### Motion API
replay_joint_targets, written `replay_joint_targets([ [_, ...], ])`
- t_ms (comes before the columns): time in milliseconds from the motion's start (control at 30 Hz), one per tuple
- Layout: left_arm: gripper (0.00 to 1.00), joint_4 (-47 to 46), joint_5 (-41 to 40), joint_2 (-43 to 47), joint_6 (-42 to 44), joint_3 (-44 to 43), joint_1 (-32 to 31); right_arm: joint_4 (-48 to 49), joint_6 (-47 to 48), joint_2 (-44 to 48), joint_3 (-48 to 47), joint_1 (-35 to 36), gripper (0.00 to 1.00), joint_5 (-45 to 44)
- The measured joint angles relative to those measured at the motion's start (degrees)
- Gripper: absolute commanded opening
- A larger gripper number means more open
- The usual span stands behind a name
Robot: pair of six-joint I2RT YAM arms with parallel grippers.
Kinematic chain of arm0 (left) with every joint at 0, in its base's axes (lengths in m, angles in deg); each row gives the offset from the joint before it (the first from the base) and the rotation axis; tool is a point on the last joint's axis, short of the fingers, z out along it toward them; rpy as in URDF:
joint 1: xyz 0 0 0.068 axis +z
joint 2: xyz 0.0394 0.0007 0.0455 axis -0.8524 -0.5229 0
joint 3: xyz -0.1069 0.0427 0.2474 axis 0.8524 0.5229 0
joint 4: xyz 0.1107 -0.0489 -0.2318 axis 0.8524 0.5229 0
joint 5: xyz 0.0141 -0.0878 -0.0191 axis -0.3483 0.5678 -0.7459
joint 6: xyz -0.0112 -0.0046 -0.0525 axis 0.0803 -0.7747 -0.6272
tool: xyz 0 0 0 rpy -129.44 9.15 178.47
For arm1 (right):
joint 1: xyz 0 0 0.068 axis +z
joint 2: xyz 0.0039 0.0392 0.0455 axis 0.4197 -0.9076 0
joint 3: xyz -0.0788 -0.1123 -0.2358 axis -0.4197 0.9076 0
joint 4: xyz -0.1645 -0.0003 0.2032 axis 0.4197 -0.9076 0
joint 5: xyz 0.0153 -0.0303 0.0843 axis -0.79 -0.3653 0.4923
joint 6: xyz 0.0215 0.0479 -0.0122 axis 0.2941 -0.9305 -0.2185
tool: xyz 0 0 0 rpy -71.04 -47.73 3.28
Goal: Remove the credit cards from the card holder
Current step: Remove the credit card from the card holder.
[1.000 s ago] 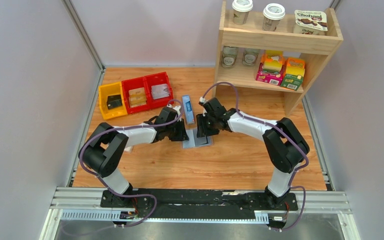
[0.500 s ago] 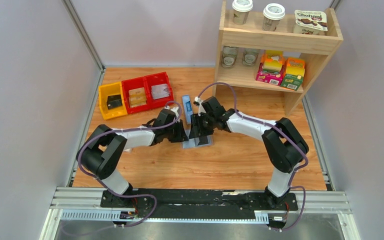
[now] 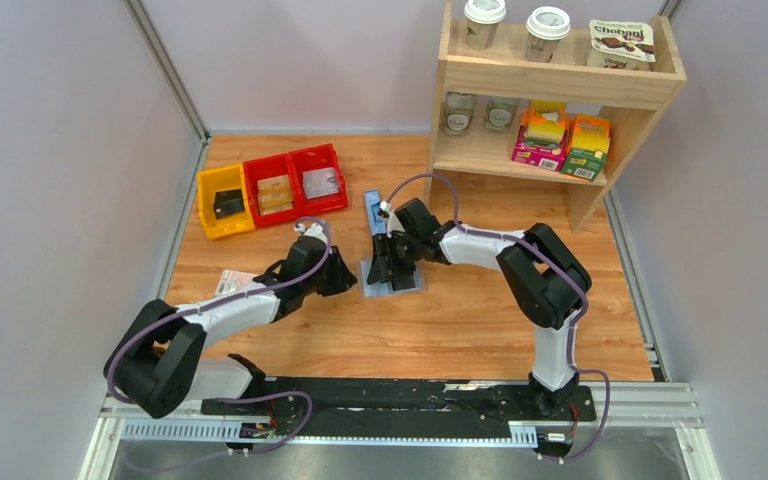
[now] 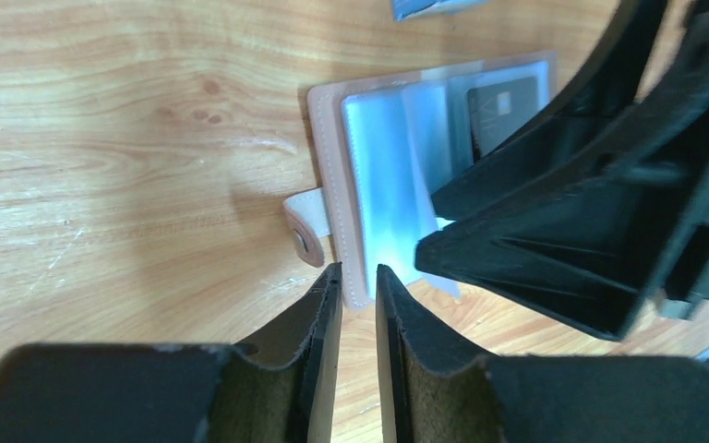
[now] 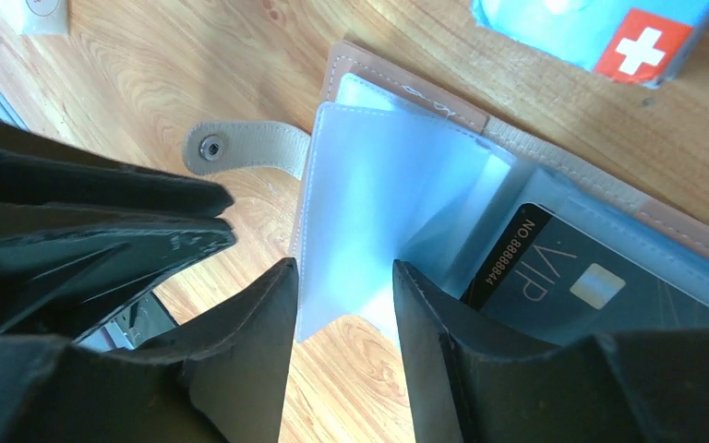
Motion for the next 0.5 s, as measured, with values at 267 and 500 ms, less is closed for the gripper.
replay_joint_targets([
  [267,0.28,1.97,-2.19,6.95,-0.11,-0.85,0.0,0.24,0.2,-0.07,-0.15,0.07,0.47,-0.7],
  [500,0.28,4.28,-2.32,8.48,-0.28,-4.22,0.0,-0.09,0.7,-0.07,-1.57,0.07,0.54,0.2],
])
